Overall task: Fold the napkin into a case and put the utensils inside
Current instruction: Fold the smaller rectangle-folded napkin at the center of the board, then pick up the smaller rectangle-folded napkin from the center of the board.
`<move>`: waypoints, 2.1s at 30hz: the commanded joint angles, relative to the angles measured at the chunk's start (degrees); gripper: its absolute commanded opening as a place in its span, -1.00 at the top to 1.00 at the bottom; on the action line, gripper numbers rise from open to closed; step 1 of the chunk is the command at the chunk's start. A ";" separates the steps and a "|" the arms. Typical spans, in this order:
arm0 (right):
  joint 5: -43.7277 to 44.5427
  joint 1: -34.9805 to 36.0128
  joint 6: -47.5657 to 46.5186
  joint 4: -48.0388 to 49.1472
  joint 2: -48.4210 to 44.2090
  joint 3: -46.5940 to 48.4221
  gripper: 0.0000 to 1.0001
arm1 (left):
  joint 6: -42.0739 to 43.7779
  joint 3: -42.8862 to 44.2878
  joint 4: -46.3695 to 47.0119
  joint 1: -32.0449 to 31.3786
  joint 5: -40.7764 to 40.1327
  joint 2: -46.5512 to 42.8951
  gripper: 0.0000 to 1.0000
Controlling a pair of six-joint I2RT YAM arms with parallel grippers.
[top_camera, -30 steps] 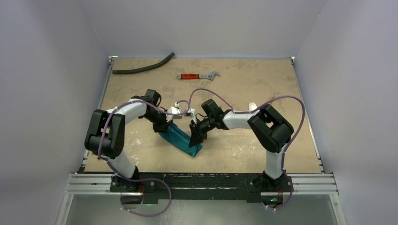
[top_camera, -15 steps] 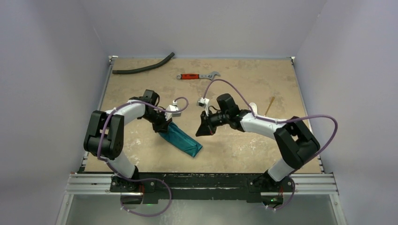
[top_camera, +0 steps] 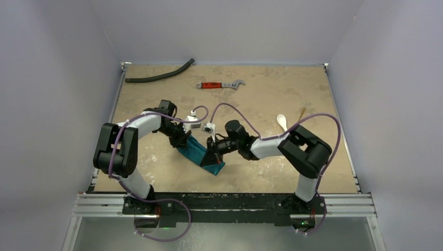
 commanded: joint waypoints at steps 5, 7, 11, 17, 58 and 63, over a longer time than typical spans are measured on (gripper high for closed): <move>0.52 -1.81 4.51 9.16 8.93 -2.23 1.00 | -0.76 -0.23 -0.08 0.20 0.62 0.96 1.00; 0.67 -2.57 4.22 7.95 10.89 -2.10 1.00 | -0.86 0.58 -1.01 0.25 1.12 -0.02 1.00; 1.43 -3.93 2.83 4.87 13.80 -1.70 1.00 | -0.03 3.30 -5.79 0.38 1.24 -2.78 0.94; 1.58 -4.75 -0.13 -0.57 13.75 -0.92 1.00 | 4.39 9.28 -14.17 0.78 -1.24 -11.09 0.43; -6.14 -15.16 -40.22 -52.80 18.15 22.67 1.00 | 68.31 -25.14 27.69 -1.33 -7.03 -26.99 -0.97; -7.99 -15.43 -41.26 -53.10 18.37 22.88 1.00 | 76.44 -25.72 28.60 -1.32 -10.41 -23.24 -0.85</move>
